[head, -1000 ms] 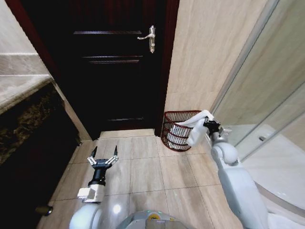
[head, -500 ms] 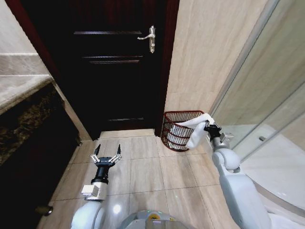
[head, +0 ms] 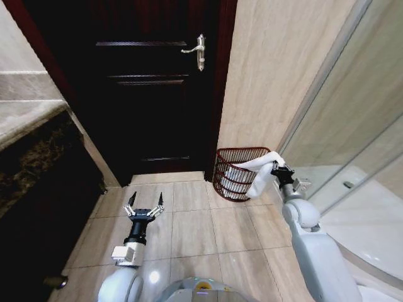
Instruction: Discard the used towel into the hamper.
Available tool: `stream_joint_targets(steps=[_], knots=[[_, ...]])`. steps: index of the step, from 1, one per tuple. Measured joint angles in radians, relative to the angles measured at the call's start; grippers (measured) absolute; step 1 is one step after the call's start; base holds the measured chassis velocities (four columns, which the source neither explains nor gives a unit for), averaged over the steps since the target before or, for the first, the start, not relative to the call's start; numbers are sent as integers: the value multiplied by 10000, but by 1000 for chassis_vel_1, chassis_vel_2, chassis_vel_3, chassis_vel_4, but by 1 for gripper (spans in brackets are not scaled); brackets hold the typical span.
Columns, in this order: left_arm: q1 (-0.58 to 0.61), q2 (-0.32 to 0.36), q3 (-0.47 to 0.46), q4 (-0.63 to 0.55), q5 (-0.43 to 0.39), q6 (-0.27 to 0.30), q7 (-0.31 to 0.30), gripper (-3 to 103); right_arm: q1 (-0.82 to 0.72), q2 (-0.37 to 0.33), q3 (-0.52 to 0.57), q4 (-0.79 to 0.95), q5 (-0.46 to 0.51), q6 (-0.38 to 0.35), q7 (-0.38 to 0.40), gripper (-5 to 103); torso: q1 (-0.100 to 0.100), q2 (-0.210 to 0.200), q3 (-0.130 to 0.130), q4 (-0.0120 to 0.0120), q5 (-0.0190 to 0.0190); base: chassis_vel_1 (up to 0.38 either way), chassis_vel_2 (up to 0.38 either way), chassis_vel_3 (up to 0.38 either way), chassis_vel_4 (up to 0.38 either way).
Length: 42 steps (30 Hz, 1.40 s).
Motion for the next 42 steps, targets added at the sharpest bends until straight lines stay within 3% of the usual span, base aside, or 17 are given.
stream_joint_targets(steps=[42], knots=[[37,253,-43,96,-99,-52,51,100,107,129,-192,-24,-255,96,29,4,0,6,3,0,1,-69,69,70,-72]])
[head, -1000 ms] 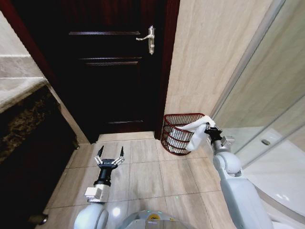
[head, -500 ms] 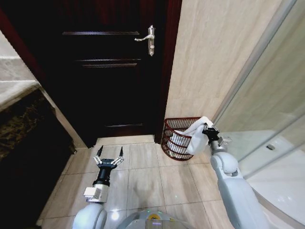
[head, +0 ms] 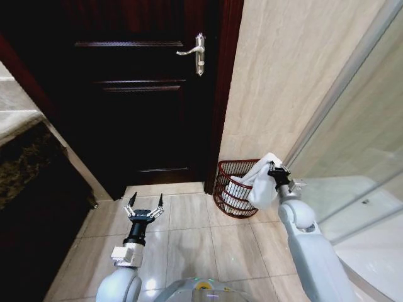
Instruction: Discard the used towel into the hamper.
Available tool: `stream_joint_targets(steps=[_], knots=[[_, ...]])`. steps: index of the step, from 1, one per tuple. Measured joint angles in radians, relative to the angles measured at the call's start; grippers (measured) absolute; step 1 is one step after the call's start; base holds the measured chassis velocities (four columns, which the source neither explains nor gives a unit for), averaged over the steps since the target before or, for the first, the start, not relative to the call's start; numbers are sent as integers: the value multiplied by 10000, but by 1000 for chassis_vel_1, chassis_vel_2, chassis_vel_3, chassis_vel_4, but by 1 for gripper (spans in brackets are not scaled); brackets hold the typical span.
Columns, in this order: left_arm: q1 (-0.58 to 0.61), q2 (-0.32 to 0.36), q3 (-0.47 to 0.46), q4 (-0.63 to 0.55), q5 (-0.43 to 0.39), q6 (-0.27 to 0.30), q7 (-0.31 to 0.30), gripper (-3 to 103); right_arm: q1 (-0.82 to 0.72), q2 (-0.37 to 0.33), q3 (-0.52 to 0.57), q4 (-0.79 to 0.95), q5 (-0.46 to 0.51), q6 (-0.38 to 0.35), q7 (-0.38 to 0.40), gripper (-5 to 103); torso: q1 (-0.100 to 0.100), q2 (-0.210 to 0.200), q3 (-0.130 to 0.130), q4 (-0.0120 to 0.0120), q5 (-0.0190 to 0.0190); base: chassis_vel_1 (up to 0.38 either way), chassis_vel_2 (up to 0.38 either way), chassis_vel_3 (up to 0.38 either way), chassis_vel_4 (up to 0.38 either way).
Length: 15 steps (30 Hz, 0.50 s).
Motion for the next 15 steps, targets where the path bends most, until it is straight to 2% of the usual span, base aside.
stream_joint_targets(steps=[15], knots=[[67,-72,-5,-23,57,-90,7,100,-292,116,1,316,-168,30,0,4,0,0,0,0,1,-81,76,83,-74]])
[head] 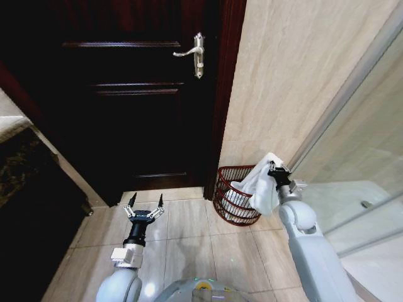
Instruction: Discard the used towel into the hamper.
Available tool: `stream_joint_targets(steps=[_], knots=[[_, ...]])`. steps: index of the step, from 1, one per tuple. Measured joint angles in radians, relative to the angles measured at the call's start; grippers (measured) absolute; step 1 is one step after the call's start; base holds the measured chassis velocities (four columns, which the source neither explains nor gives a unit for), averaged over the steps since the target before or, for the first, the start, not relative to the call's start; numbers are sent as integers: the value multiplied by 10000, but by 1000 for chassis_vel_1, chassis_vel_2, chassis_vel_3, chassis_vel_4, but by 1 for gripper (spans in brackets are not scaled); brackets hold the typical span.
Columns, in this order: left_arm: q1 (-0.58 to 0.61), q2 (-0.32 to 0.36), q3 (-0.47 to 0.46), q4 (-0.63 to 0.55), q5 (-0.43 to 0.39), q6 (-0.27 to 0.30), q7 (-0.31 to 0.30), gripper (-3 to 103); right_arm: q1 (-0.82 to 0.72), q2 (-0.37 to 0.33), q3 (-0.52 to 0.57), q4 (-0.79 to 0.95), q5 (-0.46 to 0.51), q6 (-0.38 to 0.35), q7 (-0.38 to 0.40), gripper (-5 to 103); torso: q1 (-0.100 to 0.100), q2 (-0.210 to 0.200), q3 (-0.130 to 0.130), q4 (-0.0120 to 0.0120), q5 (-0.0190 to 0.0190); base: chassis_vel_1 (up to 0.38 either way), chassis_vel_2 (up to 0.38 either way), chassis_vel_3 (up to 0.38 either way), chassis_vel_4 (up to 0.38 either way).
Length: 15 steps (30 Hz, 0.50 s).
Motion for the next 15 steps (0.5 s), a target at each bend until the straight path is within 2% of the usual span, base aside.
stream_joint_targets(steps=[8,15], knots=[[-5,-44,87,20,81,-6,0,100,165,-98,41,7,133,135,107,4,2,0,2,0,-3,-60,78,60,-65],[23,-150,213,42,270,-23,-1,100,1358,-667,-28,-142,643,235,258,4,1,0,1,0,-1,0,0,0,0]])
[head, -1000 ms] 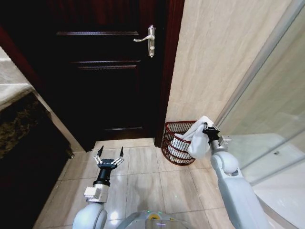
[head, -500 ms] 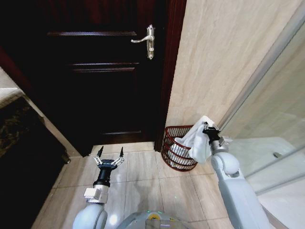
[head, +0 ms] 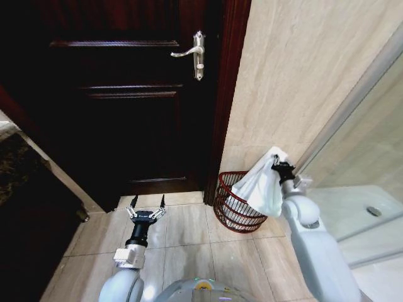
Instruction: Discard the used towel into the hamper.
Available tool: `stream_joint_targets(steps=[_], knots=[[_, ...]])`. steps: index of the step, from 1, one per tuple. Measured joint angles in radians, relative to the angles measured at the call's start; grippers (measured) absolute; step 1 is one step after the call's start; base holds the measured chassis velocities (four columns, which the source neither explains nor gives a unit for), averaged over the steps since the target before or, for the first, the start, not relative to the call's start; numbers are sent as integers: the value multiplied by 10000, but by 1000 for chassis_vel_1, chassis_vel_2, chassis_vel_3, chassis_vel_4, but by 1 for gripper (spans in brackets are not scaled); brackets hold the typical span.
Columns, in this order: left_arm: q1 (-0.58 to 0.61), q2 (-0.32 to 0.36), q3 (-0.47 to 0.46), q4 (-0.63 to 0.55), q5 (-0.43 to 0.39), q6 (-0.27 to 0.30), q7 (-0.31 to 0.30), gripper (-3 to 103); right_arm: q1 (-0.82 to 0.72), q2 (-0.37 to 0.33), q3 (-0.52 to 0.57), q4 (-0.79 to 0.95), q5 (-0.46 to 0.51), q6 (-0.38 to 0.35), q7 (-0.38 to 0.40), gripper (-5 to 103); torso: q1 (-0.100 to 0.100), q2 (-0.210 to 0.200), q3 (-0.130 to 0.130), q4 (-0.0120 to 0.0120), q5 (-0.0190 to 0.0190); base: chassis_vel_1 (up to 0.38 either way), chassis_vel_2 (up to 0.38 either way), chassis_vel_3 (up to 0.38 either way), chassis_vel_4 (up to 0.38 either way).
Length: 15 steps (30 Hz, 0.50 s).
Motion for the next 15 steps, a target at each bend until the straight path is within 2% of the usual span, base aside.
stream_joint_targets(steps=[4,8,9,10,13,15], knots=[[6,-14,-2,0,9,-16,-6,100,555,-180,-199,-111,196,14,39,4,-1,0,-1,-2,-2,0,0,0,0],[18,-9,-64,45,5,-100,-12,100,1463,-154,-701,-1070,164,495,-58,4,-1,0,-1,0,-5,0,0,0,0],[25,-11,-70,70,3,-128,-15,100,1621,-85,-828,-1418,63,728,-109,4,-2,1,-2,-9,1,0,0,0,0],[23,-15,-68,100,3,-175,-14,100,1733,46,-957,-1828,-113,972,-229,4,-5,6,-7,-15,-8,0,0,0,0],[19,-36,-67,138,-1,-202,-14,100,1740,192,-981,-2222,-271,1143,-283,4,-7,10,-10,-12,-19,1,-13,-20,3],[-1,-47,-68,180,-15,-219,-17,100,1522,378,-985,-2633,-480,1337,-351,4,-7,9,-6,-7,-2,1,-13,-31,5]])
